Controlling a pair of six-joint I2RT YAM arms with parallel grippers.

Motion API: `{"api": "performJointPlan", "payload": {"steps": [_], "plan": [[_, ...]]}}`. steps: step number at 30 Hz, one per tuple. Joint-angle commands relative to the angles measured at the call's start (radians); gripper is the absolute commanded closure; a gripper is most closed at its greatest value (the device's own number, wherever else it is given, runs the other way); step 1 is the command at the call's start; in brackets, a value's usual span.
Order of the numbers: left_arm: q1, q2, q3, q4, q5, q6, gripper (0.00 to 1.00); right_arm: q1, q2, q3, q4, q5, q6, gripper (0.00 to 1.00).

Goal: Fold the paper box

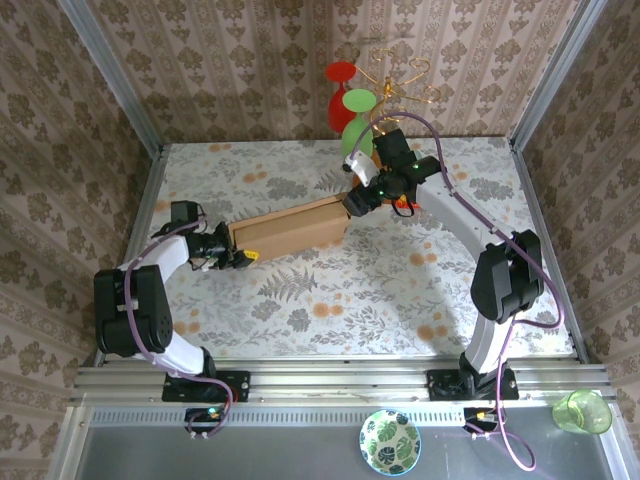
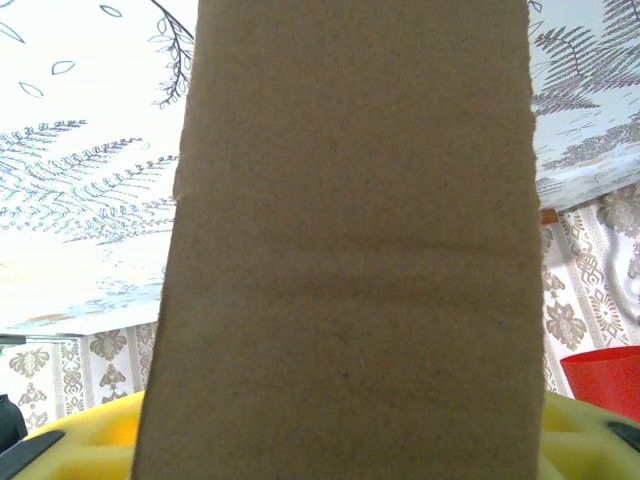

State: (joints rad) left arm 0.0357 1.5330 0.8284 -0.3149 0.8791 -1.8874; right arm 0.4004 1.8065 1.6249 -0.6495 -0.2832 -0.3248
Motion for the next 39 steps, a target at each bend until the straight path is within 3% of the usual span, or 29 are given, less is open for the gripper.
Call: {"api": "performJointPlan", "payload": {"steps": [1,3,6,8,18,24,31,35,39], "plan": [[0.012,0.021,0.017,-0.068,-0.058,0.028,0.53,0.001,0.006,0.038,-0.025,-0.005,-0.058,0.35],[0.015,0.022,0.02,-0.072,-0.058,0.03,0.53,-0.007,0.012,0.048,-0.035,-0.052,-0.07,0.39],[0.016,0.025,0.026,-0.078,-0.057,0.034,0.52,-0.008,0.033,0.068,-0.047,-0.101,-0.063,0.51],[0.016,0.026,0.027,-0.079,-0.056,0.034,0.52,-0.008,0.044,0.075,-0.048,-0.097,-0.045,0.59],[0.018,0.028,0.03,-0.077,-0.055,0.032,0.52,-0.006,0.054,0.086,-0.043,-0.089,-0.017,0.78],[0.02,0.034,0.017,-0.03,-0.04,0.001,0.44,0.004,0.041,0.085,-0.038,-0.064,0.013,0.98],[0.026,0.054,-0.003,0.091,-0.013,-0.055,0.27,0.02,0.05,0.125,-0.085,-0.017,0.105,1.0],[0.03,0.069,-0.01,0.136,-0.011,-0.078,0.29,0.026,0.065,0.148,-0.117,-0.016,0.176,1.0],[0.03,0.076,-0.028,0.208,-0.025,-0.13,0.41,0.049,0.071,0.155,-0.135,-0.002,0.207,1.0]]}}
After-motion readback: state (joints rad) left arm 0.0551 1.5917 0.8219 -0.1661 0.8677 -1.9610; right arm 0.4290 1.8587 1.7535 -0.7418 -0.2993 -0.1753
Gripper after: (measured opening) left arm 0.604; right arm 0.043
